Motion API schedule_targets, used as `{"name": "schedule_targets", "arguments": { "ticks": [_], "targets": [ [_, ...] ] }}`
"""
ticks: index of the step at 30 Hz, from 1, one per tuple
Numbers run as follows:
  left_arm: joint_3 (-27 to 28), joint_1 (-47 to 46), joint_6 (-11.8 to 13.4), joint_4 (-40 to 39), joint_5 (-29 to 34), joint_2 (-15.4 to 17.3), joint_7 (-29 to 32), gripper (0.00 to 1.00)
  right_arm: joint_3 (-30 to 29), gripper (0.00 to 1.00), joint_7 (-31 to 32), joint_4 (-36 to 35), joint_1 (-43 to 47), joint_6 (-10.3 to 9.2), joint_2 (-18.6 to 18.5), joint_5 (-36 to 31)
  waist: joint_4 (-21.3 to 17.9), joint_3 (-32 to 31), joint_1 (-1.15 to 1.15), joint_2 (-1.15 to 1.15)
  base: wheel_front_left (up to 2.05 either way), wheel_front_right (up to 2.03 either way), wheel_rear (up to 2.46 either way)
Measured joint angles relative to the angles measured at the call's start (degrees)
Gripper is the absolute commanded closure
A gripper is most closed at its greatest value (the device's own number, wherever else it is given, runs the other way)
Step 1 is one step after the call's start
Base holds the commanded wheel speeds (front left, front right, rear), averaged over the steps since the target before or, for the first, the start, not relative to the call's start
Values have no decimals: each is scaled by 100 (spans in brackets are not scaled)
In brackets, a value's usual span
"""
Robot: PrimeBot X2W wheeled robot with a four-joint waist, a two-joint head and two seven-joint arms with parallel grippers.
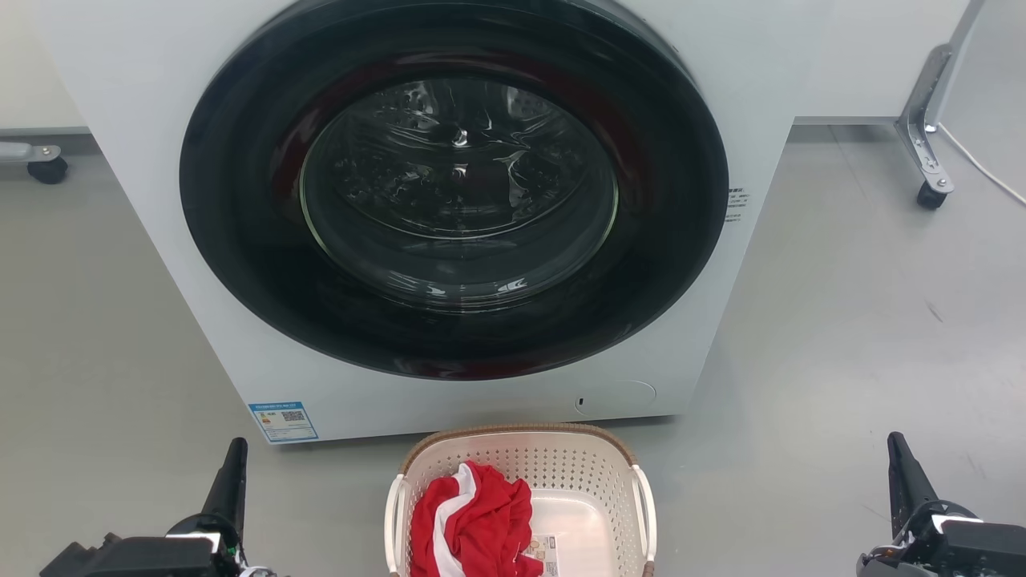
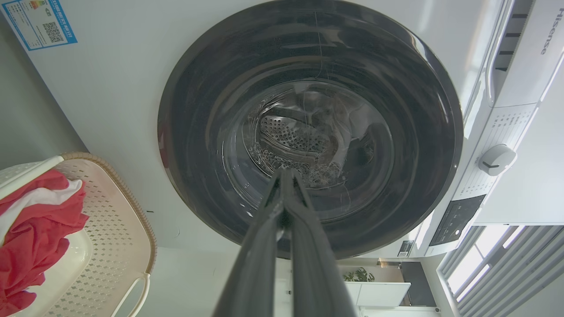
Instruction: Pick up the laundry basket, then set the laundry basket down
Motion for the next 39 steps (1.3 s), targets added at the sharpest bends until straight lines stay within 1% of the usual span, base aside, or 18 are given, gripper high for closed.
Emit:
{"name": "schedule_targets", "arguments": {
  "ticks": [39],
  "targets": [
    [2, -3, -43, 11, -2, -1, 0, 100, -1, 100, 0, 3, -8, 9, 3, 1, 0, 0, 0, 0, 0, 0, 0]
  ]
}}
